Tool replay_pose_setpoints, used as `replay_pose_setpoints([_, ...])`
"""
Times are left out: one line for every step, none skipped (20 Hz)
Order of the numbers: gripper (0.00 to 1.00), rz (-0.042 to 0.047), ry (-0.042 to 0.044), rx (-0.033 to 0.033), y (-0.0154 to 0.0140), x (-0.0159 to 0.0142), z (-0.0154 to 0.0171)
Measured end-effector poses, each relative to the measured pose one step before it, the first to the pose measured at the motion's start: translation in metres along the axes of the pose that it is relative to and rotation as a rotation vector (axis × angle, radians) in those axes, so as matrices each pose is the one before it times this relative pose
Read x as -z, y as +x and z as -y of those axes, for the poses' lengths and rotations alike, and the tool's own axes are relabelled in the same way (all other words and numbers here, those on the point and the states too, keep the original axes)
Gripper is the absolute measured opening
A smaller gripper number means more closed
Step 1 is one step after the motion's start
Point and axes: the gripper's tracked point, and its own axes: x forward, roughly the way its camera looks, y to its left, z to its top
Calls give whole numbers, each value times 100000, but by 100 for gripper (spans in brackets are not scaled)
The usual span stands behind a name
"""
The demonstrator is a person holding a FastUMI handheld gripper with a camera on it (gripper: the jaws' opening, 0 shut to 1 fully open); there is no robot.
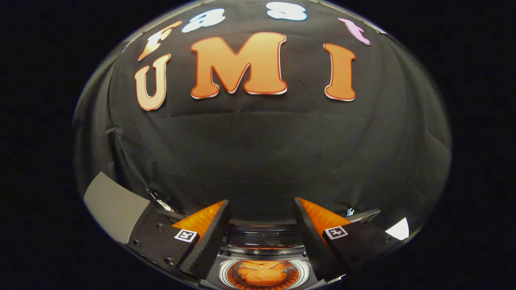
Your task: Put the clothes into the washing machine and then close the washing machine lid.
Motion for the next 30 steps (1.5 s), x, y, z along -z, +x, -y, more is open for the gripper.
replay_pose_setpoints([99,-3861,1097,-762,434,952,-122])
replay_pose_setpoints([99,2820,4011,-1044,-69,-388,-291])
replay_pose_setpoints([99,-1223,-284,-436,195,397,-144])
replay_pose_setpoints([99,-1036,-853,-270,-642,360,15])
replay_pose_setpoints([99,-491,440,564,-11,425,76])
replay_pose_setpoints([99,1369,-674,330,-502,-278,-246])
replay_pose_setpoints([99,763,-709,41,-378,171,-31])
replay_pose_setpoints([100,1030,-26,12,-846,469,37])
replay_pose_setpoints([100,766,345,-173,-639,323,-29])
replay_pose_setpoints([100,663,-313,-53,-697,423,-141])
replay_pose_setpoints([99,477,-454,79,-772,521,10])
replay_pose_setpoints([99,1709,214,307,-609,276,23])
replay_pose_setpoints([99,808,-586,-102,-406,302,-17])
replay_pose_setpoints([100,1504,-185,-206,-420,320,-68])
replay_pose_setpoints([100,1727,515,-263,-263,13,-135])
replay_pose_setpoints([100,10,-261,39,-527,509,17])
replay_pose_setpoints([100,379,-364,-2,-349,237,-52])
replay_pose_setpoints([100,428,98,0,-240,210,61])
replay_pose_setpoints([99,652,100,18,-364,190,-78])
replay_pose_setpoints([99,303,-177,246,-366,300,-12])
replay_pose_setpoints([99,499,-88,200,-270,232,-35])
replay_pose_setpoints([99,409,-152,30,-401,238,-17])
replay_pose_setpoints([99,206,388,-50,-44,232,-98])
replay_pose_setpoints([99,-199,67,-298,-169,306,-128])
replay_pose_setpoints([99,-360,-212,-95,-224,388,-55])
replay_pose_setpoints([99,82,100,-67,-163,364,36])
replay_pose_setpoints([99,467,-61,-147,-192,308,-38])
replay_pose_setpoints([99,325,-238,-26,-117,240,-66])
replay_pose_setpoints([99,872,64,353,-365,233,6])
replay_pose_setpoints([99,882,104,217,-143,140,33])
